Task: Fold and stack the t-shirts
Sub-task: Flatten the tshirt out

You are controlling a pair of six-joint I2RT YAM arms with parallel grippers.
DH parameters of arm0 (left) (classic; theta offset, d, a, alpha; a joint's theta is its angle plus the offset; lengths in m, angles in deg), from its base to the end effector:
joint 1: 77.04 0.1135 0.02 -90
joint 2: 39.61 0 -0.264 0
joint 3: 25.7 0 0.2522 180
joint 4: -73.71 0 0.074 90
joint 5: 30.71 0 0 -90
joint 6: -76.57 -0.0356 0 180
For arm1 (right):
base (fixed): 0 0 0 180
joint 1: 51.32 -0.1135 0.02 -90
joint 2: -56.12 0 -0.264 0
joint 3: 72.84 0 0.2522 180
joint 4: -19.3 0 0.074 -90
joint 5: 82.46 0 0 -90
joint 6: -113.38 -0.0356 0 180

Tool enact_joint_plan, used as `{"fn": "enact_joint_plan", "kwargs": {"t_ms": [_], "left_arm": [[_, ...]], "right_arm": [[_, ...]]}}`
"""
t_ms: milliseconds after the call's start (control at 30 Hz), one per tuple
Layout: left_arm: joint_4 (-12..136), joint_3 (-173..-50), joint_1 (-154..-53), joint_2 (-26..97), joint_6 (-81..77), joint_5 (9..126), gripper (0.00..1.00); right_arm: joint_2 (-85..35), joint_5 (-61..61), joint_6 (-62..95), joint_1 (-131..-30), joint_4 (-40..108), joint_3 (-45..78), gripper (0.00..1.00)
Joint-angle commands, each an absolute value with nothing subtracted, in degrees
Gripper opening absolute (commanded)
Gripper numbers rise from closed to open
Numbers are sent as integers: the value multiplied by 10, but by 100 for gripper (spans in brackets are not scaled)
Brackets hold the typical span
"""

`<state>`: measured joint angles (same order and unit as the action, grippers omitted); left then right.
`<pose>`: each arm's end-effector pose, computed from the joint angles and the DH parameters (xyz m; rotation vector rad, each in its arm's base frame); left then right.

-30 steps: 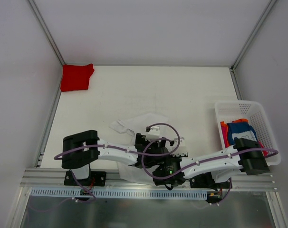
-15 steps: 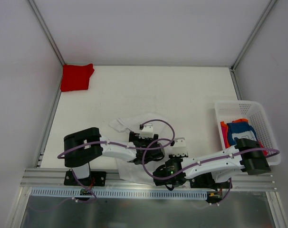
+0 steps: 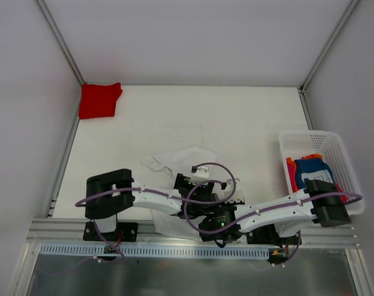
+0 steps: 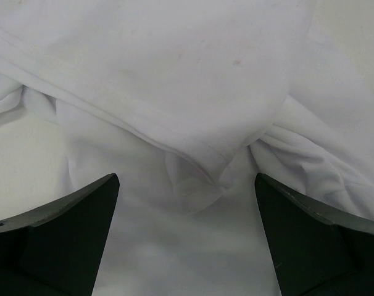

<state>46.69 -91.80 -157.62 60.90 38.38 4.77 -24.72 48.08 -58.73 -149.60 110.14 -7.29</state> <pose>0.0812 -0.3124 0.1474 0.2534 2.0908 -0.0522 -0.0049 0.1945 0.2106 -0.4645 2.3717 -0.3389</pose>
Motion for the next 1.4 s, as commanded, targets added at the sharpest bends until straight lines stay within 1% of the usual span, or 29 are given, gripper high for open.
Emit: {"fn": "enact_joint_plan", "kwargs": {"t_ms": [0,133,267,367,467,500,600,633,700,833,933,1000,1033,1067,1100,1267,1367], "left_arm": [[471,-944,-1583,623,377,40,93],[470,-939,-1583,629,389,49,88],[471,-937,-1584,630,397,59,75],[471,-937,-1584,630,396,55,70],[471,-938,-1584,632,396,54,57],[471,-939,-1584,634,395,54,49],[470,-940,-1584,637,395,57,41],[470,-940,-1584,637,396,57,35],[471,-940,-1584,637,396,59,34],[471,-939,-1584,638,396,59,26],[472,-939,-1584,637,396,59,25],[472,-937,-1584,635,396,60,19],[471,-937,-1584,635,396,60,14],[472,-938,-1584,633,395,60,2],[470,-938,-1584,631,393,59,0],[468,-950,-1584,577,344,48,0],[467,-961,-1584,489,276,29,0]], "right_arm": [[-234,496,-596,-1497,1111,-68,1],[-230,495,-600,-1497,1112,-73,1],[-232,494,-600,-1497,1108,-75,1],[-235,494,-600,-1497,1107,-75,0],[-235,493,-600,-1497,1107,-76,0],[-234,493,-600,-1497,1107,-77,0],[-233,494,-601,-1497,1107,-78,1],[-233,493,-601,-1497,1106,-78,1],[-235,493,-601,-1497,1104,-78,1],[-238,492,-601,-1497,1103,-78,0],[-239,493,-600,-1497,1103,-77,1],[-239,493,-599,-1497,1103,-77,1],[-240,493,-599,-1497,1102,-77,0],[-241,493,-599,-1497,1101,-77,1],[-241,494,-598,-1497,1102,-76,1],[-233,496,-599,-1494,1114,-78,1],[-214,512,-618,-1494,1163,-71,0]]}}
